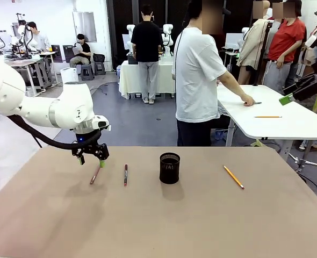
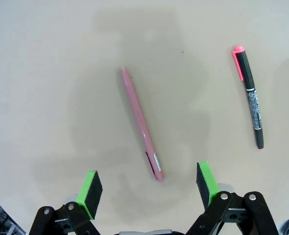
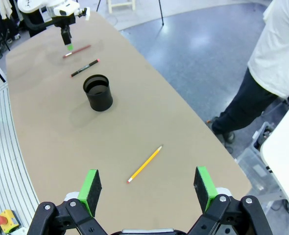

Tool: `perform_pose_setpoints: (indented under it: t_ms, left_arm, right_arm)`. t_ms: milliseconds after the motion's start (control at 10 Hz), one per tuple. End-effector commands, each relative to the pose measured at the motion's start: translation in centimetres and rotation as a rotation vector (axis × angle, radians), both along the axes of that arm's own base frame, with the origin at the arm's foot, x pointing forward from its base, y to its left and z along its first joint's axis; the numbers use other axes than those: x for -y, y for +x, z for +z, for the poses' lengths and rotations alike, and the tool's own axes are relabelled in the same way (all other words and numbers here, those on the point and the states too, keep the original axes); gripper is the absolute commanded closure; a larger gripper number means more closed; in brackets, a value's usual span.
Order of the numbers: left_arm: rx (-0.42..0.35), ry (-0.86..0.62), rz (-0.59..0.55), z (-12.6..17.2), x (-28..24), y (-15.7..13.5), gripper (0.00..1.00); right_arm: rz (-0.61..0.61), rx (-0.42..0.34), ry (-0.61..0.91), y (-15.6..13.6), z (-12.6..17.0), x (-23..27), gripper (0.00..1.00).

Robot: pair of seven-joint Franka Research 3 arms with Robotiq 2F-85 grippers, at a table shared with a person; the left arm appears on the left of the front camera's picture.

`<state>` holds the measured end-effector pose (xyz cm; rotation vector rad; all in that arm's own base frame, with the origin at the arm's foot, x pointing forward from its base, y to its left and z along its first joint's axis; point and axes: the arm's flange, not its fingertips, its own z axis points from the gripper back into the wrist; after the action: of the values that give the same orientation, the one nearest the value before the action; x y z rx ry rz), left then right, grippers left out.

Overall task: Place the pens into the pen holder.
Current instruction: Pick up a writing instrument from the table and place it into the Pen holder.

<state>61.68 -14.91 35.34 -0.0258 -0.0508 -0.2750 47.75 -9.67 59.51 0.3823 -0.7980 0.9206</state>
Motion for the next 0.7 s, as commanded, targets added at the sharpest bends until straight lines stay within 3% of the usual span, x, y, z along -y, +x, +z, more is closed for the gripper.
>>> perform_pose_setpoints:
  t_ms: [0, 300, 400, 600]
  left_arm:
    - [-0.008, 0.003, 0.006, 0.5, -0.4, -0.1, 0.00]
    - [-0.002, 0.001, 0.001, 0.1, 0.0, 0.0, 0.00]
    - [-0.003, 0.028, -0.051, 0.1, 0.7, -0.5, 0.00]
    - [0.014, 0.052, -0.057, -1.0, 1.6, 0.8, 0.00]
  right_arm:
    - [0.007, 0.005, -0.003, 0.0, 0.1, 0.0, 0.00]
    - [0.007, 0.005, -0.003, 0.0, 0.1, 0.0, 0.00]
    - [0.007, 0.005, -0.003, 0.0, 0.1, 0.0, 0.00]
    - [0.007, 0.005, -0.003, 0.0, 0.1, 0.0, 0.00]
